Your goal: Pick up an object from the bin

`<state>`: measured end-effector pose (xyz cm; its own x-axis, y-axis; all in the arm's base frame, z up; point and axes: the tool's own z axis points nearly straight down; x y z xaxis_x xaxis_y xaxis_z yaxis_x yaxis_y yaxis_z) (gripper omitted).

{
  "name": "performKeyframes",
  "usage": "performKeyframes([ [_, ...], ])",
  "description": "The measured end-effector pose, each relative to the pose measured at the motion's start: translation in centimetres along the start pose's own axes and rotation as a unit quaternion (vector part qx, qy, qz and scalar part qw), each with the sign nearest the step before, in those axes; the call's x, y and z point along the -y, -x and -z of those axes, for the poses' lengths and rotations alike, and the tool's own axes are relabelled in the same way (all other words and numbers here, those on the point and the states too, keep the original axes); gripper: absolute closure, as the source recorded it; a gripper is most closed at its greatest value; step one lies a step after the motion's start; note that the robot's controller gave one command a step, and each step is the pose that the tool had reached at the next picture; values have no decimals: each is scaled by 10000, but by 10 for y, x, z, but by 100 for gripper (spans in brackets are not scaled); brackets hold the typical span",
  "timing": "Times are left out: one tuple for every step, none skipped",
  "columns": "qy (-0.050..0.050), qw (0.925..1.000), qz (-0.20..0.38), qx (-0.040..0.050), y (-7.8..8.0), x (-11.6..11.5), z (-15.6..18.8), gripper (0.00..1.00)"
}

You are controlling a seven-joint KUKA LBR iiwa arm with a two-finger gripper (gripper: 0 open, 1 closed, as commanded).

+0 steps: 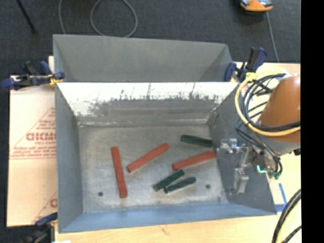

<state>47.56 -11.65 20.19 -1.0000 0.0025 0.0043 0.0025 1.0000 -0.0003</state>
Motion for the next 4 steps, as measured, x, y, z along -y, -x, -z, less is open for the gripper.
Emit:
performKeyframes([
  [13, 9976, -691, 0, 6, -49, -105, 0],
  [16, 9984, -556, 60, 59, -125, -132, 0],
  [7, 9984, -569, 59, 58, -121, -128, 100],
  [14, 9979, -651, 73, 59, -142, -48, 100],
])
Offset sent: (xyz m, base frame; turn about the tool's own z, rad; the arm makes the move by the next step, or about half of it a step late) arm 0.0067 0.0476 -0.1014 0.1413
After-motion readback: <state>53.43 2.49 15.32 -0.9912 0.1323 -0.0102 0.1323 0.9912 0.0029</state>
